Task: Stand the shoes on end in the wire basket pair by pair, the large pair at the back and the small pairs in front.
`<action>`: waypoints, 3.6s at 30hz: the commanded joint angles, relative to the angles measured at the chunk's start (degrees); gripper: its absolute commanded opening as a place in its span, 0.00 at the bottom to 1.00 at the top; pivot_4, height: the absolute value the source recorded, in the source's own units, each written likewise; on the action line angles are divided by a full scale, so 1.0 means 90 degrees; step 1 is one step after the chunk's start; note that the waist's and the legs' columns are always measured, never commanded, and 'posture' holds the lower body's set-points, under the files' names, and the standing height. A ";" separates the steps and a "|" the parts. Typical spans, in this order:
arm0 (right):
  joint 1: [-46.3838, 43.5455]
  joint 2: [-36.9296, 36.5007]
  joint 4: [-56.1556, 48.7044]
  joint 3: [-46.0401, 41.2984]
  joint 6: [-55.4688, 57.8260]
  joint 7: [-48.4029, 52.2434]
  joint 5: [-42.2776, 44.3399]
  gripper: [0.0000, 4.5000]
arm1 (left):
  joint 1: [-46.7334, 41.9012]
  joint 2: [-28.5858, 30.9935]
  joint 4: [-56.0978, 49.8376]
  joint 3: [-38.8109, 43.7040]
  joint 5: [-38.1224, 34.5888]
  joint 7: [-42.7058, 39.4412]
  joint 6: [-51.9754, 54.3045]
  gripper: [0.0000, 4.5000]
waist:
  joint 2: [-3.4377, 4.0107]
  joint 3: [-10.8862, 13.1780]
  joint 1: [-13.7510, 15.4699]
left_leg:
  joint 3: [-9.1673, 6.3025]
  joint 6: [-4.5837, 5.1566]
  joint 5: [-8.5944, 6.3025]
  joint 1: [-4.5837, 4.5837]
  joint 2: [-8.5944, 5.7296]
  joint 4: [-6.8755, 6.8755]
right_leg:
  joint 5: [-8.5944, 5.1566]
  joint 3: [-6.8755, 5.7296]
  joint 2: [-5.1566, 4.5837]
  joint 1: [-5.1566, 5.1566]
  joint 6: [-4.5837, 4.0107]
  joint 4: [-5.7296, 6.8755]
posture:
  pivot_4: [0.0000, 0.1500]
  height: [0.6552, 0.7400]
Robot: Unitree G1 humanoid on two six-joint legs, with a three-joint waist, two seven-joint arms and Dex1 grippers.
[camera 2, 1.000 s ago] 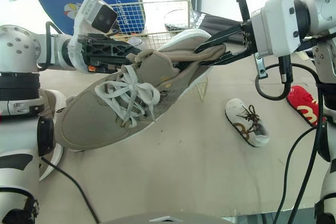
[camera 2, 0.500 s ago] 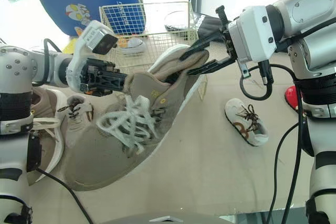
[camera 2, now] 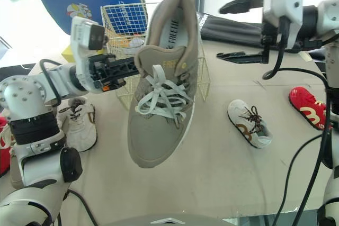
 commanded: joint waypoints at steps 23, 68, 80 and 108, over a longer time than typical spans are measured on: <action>0.0755 0.2831 -0.0636 -0.1007 0.4992 -0.3356 0.5169 0.70 | 0.0574 0.0092 -0.0932 -0.0868 0.0395 -0.0806 -0.2280 0.25 | -0.0003 -0.0020 0.0055 | -0.0008 0.0002 0.0004 0.0004 -0.0006 -0.0002 | 0.0020 0.0009 0.0069 -0.0018 -0.0030 -0.0004 | 1.00 1.00; -0.2929 0.3814 0.4469 -0.1041 -0.1886 -0.2361 0.1385 0.00 | 0.5069 0.0360 -0.4721 0.0754 0.0869 0.1985 -0.4826 1.00 | 0.0044 0.0004 -0.0078 | 0.0033 -0.0001 0.0003 0.0008 0.0002 -0.0025 | 0.0009 0.0047 0.0088 -0.0048 -0.0054 -0.0006 | 1.00 1.00; -0.3970 0.4349 0.7104 -0.1183 -0.4445 -0.1088 -0.0036 0.00 | 0.5048 0.0098 -0.4742 0.0477 0.1495 0.2499 -0.5537 1.00 | 0.0042 0.0003 -0.0081 | 0.0044 -0.0004 0.0003 0.0010 0.0012 -0.0028 | 0.0021 0.0051 0.0093 -0.0053 -0.0077 -0.0004 | 1.00 1.00; -0.3295 0.4562 0.8107 -0.1145 -0.3878 -0.0166 -0.1598 0.00 | 0.5359 0.0145 -0.4735 0.0161 0.1508 0.2448 -0.5936 1.00 | 0.0045 -0.0001 -0.0093 | 0.0046 -0.0009 0.0006 0.0017 0.0028 -0.0030 | 0.0025 0.0067 0.0122 -0.0050 -0.0088 -0.0005 | 1.00 1.00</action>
